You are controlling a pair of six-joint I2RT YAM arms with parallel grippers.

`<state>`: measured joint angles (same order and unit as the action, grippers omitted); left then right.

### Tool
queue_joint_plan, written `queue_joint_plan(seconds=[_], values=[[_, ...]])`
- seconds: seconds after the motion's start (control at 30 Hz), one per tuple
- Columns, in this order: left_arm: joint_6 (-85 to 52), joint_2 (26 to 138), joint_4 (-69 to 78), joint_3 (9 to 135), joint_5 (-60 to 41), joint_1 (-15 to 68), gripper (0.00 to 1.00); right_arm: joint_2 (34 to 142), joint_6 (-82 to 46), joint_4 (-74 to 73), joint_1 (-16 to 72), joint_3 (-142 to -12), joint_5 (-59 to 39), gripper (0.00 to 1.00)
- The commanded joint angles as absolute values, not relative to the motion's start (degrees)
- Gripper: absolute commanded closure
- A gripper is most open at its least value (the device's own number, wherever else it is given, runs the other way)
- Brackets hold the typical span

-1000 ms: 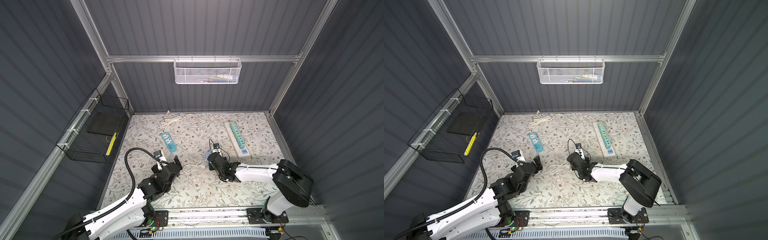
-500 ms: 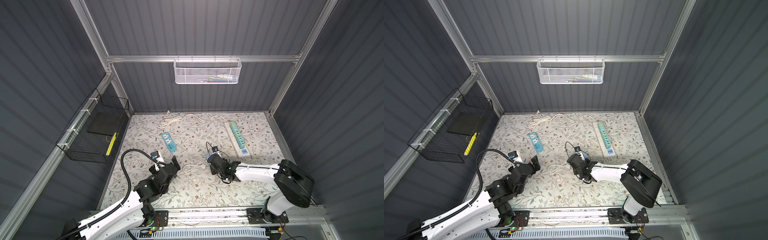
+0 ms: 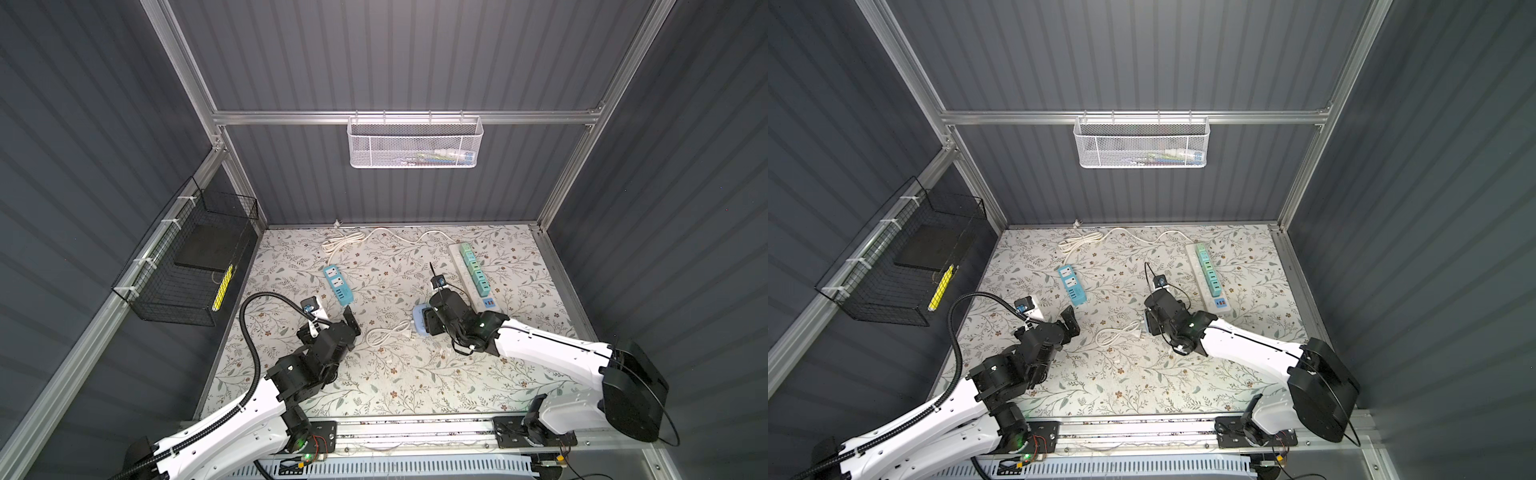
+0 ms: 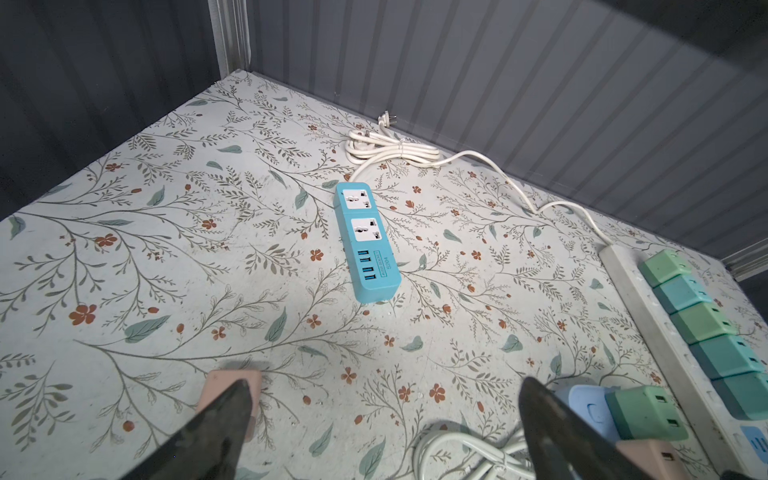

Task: Insert the plug
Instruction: 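Open the right gripper and lift it away from the plugged pink adapter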

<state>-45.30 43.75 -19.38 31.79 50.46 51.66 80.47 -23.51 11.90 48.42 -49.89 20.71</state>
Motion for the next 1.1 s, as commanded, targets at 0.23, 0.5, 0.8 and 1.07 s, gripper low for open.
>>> queue_joint_plan(seconds=[0.23, 0.5, 0.8, 1.07], values=[[-43.94, 46.56, -19.93, 34.94, 50.11, 51.41, 0.0, 85.13, -23.58, 11.78, 45.83, -47.65, 18.34, 0.38], [-43.56, 46.23, -19.93, 35.16, 50.19, 51.42, 0.0, 81.91, -23.47, 13.78, 45.62, -47.69, 17.58, 0.38], [-42.32, 45.66, -18.44, 34.74, 50.23, 51.42, 0.0, 69.77, -33.3, 11.33, 45.7, -40.55, 9.77, 0.37], [-41.23, 45.93, -17.03, 34.05, 49.56, 51.42, 0.0, 70.61, -42.59, -3.7, 45.7, -28.66, 4.76, 0.56]])
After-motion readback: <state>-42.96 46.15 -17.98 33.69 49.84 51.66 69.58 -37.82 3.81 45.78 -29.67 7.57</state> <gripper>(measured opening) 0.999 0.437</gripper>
